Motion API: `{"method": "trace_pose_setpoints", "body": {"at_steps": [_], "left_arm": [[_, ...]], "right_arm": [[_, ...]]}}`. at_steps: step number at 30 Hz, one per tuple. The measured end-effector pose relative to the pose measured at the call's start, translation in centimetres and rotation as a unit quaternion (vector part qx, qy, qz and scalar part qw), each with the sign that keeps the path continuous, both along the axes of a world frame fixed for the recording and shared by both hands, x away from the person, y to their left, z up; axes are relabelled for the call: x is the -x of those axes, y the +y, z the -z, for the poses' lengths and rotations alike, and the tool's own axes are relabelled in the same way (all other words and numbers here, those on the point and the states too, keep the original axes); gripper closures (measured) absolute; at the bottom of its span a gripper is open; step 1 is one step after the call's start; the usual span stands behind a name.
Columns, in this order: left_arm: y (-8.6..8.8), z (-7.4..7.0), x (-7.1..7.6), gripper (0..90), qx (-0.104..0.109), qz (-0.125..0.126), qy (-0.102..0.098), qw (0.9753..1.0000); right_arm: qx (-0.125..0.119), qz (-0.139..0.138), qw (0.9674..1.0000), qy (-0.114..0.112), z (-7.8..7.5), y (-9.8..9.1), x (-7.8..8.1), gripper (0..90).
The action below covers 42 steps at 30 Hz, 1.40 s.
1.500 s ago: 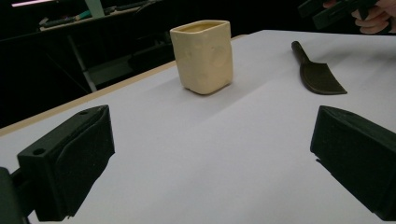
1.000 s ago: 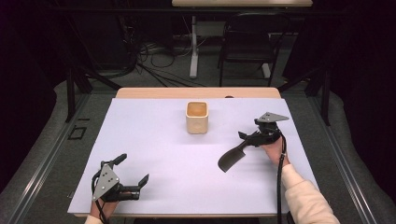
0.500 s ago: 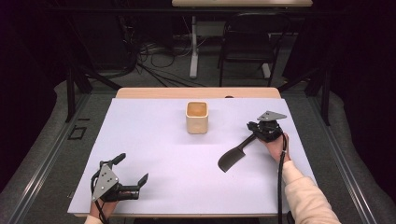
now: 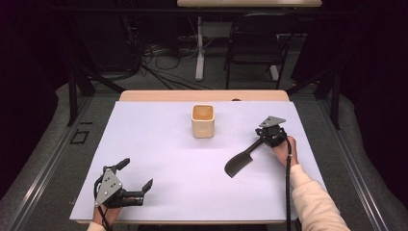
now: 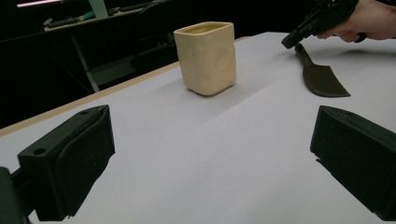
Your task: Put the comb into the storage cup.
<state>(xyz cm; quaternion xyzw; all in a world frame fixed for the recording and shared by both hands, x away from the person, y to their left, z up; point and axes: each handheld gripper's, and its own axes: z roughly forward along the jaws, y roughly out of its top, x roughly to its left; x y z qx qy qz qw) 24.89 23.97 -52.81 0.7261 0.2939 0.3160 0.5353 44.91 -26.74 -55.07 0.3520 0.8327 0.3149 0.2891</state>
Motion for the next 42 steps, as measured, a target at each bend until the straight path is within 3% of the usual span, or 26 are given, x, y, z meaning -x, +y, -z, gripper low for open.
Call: {"method": "trace_pose_setpoints", "body": {"at_steps": [3, 15, 26, 42], "left_arm": [[0.1, 0.0, 0.0, 0.0, 0.007, 0.001, 0.004, 1.0], [0.3, -0.1, 0.1, 0.0, 0.015, -0.001, 0.005, 0.9999], [0.2, -0.1, 0.1, 0.0, 0.011, 0.003, 0.005, 0.9999], [0.2, -0.1, 0.2, 0.0, 0.006, 0.003, 0.005, 1.0]], "right_arm": [[0.014, -0.004, 0.9998, 0.011, 0.1, -0.1, 0.0, 90.0], [0.022, 0.002, 0.9987, 0.045, -0.1, -0.4, 0.5, 90.0], [0.037, 0.016, 0.9966, 0.072, -0.2, -1.4, 1.8, 90.0], [0.048, 0.015, 0.9938, 0.1, -0.6, -1.0, 3.4, 90.0]]}}
